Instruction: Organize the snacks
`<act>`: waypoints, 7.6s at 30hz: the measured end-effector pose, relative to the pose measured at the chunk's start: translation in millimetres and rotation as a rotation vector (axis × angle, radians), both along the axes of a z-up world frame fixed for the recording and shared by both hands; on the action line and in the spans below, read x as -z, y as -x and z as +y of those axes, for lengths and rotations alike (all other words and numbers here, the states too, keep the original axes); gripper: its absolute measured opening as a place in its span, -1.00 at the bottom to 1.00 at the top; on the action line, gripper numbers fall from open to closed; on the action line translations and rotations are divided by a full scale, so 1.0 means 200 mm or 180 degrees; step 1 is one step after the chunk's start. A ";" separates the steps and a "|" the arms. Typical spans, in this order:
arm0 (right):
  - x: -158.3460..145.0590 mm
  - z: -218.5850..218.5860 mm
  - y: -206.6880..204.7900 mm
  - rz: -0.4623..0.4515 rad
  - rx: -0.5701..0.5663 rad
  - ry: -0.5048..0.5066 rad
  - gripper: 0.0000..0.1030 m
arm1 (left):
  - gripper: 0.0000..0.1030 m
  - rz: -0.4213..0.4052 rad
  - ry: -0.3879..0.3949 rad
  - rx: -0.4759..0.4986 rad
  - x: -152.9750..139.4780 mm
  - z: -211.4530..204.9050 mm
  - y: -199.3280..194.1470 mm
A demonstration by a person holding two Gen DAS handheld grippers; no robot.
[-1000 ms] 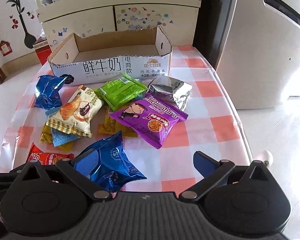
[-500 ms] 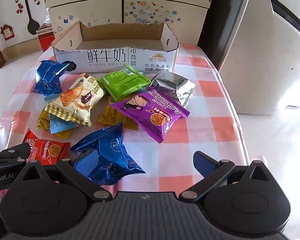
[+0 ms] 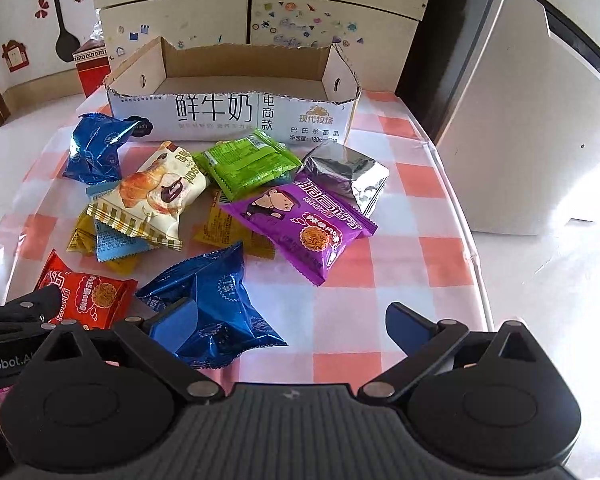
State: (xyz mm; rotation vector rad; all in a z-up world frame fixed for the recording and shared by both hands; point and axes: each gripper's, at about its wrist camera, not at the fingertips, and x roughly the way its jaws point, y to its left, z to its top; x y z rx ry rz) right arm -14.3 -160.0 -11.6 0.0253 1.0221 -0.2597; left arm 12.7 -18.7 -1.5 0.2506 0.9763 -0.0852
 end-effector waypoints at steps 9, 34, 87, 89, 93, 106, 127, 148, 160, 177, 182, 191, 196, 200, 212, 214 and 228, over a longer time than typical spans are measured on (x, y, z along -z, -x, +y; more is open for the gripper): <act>0.01 0.00 0.00 0.0025 0.0012 0.0008 0.99 | 0.97 0.0009 0.0001 0.0027 0.00 -0.01 0.00; 0.04 0.02 -0.01 0.0105 -0.0105 0.0022 0.96 | 0.96 0.0032 -0.0012 0.0121 0.03 -0.01 0.02; 0.19 -0.05 -0.05 0.0238 -0.0321 -0.0842 0.11 | 0.98 0.0641 0.0219 -0.0199 0.30 0.18 0.00; 0.19 -0.08 -0.04 0.0252 -0.0269 -0.0872 0.11 | 0.99 0.0669 0.0200 -0.0228 0.32 0.20 0.00; 0.18 -0.11 -0.03 0.0240 -0.0231 -0.0883 0.12 | 0.99 0.0688 -0.0024 -0.0312 0.34 0.27 0.02; 0.17 -0.09 -0.04 0.0238 -0.0278 -0.0964 0.13 | 0.98 0.0548 0.0582 -0.0653 0.24 0.42 0.03; 0.16 0.00 -0.05 0.0240 -0.0413 -0.0996 0.15 | 0.97 0.0888 0.0815 -0.1133 0.38 0.49 0.15; 0.18 0.03 -0.06 0.0307 -0.0457 -0.1013 0.40 | 1.00 0.0785 0.0605 -0.1320 0.43 0.45 0.10; 0.21 0.05 -0.07 0.0410 -0.0510 -0.0928 0.29 | 0.13 0.0548 0.0558 -0.1016 0.36 0.42 0.16; 0.11 0.08 -0.03 0.0093 -0.0785 -0.0973 0.13 | -0.22 0.0159 0.0898 -0.0827 0.17 0.43 0.21; 0.07 0.09 -0.03 -0.0018 -0.0861 -0.0970 0.13 | -0.23 -0.0067 0.0858 -0.0644 0.06 0.37 0.19; 0.10 0.08 -0.03 0.0064 -0.0818 -0.0935 0.13 | 0.15 0.0178 0.0879 -0.0770 0.13 0.44 0.17; 0.10 0.11 -0.04 0.0072 -0.0862 -0.0941 0.13 | 0.54 0.0351 0.0541 -0.0642 0.22 0.39 0.20; 0.10 0.09 -0.04 0.0081 -0.0843 -0.0936 0.14 | 0.50 0.0460 0.0347 -0.0620 0.32 0.36 0.20; 0.10 0.08 -0.04 0.0068 -0.0804 -0.0956 0.13 | -0.05 0.0196 0.0570 -0.0543 0.27 0.37 0.25; 0.10 0.08 -0.04 0.0082 -0.0800 -0.0965 0.12 | -0.05 0.0126 0.0581 -0.0540 0.25 0.37 0.24; 0.13 0.03 0.03 0.0261 -0.0957 -0.1200 0.74 | -0.05 -0.0052 0.0827 -0.0584 0.16 0.39 0.23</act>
